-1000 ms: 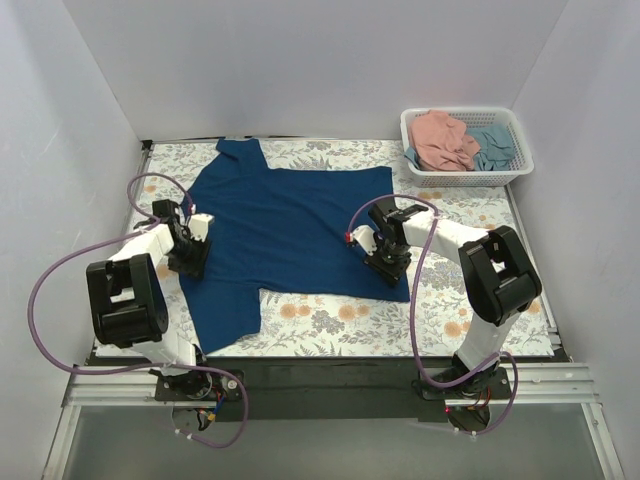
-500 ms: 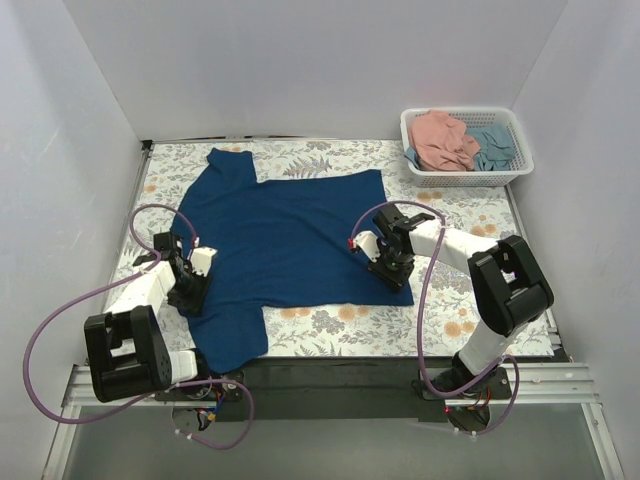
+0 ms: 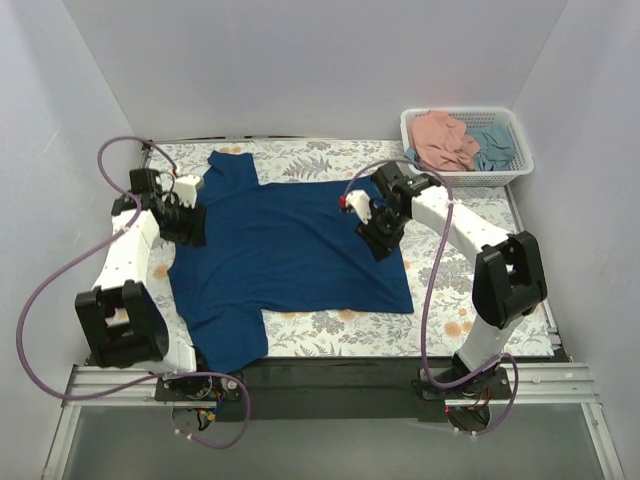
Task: Fold and stack the t-shirts
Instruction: Flatten the tshirt out
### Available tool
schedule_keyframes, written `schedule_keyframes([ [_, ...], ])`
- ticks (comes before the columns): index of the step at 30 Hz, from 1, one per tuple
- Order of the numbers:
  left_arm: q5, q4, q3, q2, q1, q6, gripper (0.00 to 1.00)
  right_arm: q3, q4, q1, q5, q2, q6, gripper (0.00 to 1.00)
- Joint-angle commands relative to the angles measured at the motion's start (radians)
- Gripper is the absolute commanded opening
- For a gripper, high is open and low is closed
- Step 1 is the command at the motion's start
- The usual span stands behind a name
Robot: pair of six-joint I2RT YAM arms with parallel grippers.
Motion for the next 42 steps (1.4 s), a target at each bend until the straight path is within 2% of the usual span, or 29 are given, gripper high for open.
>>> schedule_keyframes([
  [1,0.114,0.108,0.217,0.167,0.005,-0.135,0.51,0.228,-0.025,-0.073,-0.017,0.100,-0.011,0.43],
  [6,0.158,0.197,0.494,0.435,0.005,-0.296,0.51,0.518,0.032,-0.150,0.017,0.336,-0.008,0.40],
  [7,0.164,0.205,0.542,0.471,0.005,-0.313,0.51,0.617,0.040,-0.162,0.035,0.375,-0.009,0.40],
  [9,0.168,0.215,0.652,0.569,0.005,-0.370,0.51,0.703,0.078,-0.167,0.066,0.478,-0.009,0.39],
  [13,0.171,0.249,0.763,0.678,0.005,-0.434,0.51,0.834,0.201,-0.183,0.139,0.607,0.006,0.39],
  [17,0.172,0.275,0.810,0.734,0.005,-0.459,0.52,0.820,0.369,-0.211,0.163,0.660,0.024,0.43],
  [23,0.149,0.289,0.860,0.801,0.005,-0.461,0.53,0.819,0.465,-0.237,0.158,0.717,-0.012,0.59],
  [29,0.146,0.294,0.876,0.856,0.004,-0.470,0.55,0.813,0.483,-0.248,0.115,0.754,-0.042,0.60],
  [35,0.131,0.300,0.891,0.904,0.005,-0.485,0.58,0.807,0.494,-0.259,0.057,0.791,-0.074,0.53],
  [37,0.085,0.301,0.908,0.930,0.005,-0.488,0.59,0.804,0.499,-0.265,0.026,0.797,-0.088,0.51],
  [42,0.013,0.298,0.969,0.988,0.004,-0.487,0.61,0.791,0.512,-0.271,0.009,0.806,-0.131,0.32],
])
